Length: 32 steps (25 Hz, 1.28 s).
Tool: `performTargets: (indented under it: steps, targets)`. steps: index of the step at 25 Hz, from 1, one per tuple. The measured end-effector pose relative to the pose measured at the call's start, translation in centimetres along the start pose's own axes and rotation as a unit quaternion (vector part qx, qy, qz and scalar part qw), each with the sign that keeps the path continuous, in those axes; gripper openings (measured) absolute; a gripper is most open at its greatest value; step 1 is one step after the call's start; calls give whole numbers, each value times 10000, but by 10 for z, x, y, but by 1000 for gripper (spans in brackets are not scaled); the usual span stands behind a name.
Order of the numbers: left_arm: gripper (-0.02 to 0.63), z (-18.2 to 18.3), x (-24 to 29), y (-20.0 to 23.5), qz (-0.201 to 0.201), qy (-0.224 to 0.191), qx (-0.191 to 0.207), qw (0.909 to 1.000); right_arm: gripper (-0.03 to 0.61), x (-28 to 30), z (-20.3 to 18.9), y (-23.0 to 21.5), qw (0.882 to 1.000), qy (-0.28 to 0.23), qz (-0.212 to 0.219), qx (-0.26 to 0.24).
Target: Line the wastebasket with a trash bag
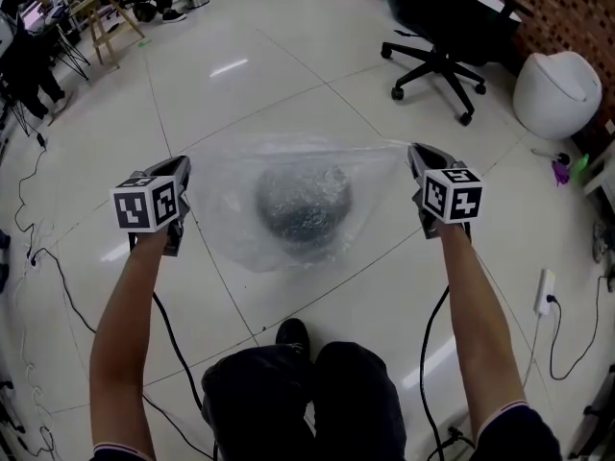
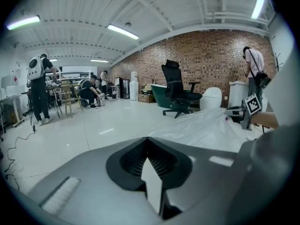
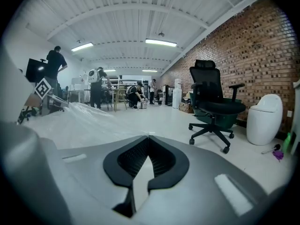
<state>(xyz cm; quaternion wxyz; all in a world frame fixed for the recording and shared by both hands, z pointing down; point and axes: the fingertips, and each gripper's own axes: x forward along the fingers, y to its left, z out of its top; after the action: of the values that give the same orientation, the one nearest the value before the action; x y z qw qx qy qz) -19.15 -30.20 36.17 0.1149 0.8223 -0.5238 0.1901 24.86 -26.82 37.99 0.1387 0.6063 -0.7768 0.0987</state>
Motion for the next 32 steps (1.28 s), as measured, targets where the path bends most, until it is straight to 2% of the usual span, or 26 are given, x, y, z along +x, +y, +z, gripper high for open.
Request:
performTargets:
  steps: [8,14,20,23,28,32]
  targets:
    - [12,-61,75,14,-390,732,-221,9963,2,54,-49,-10,9968,799,-52,15]
    - [12,-95,103,18,-591,1159,-325,9910,2,80,-85,-13,9921,1237,13,228]
    - [12,-108,119,27,-391,1040,-496,9926,2,103,-104,-12,9935,1084,269,241]
    - [20,-109,125,24,-430,943,-594,9928,5,109,-113,-15,9927,1157,304,141]
    - [145,-101,122,20,-630,670,-620,9938,115,111,-109,-16,9926,1056,486,353]
    - [181,-87,114,8,-885,472,-350,9943,135,102,-101,-21,9936,930,479,416]
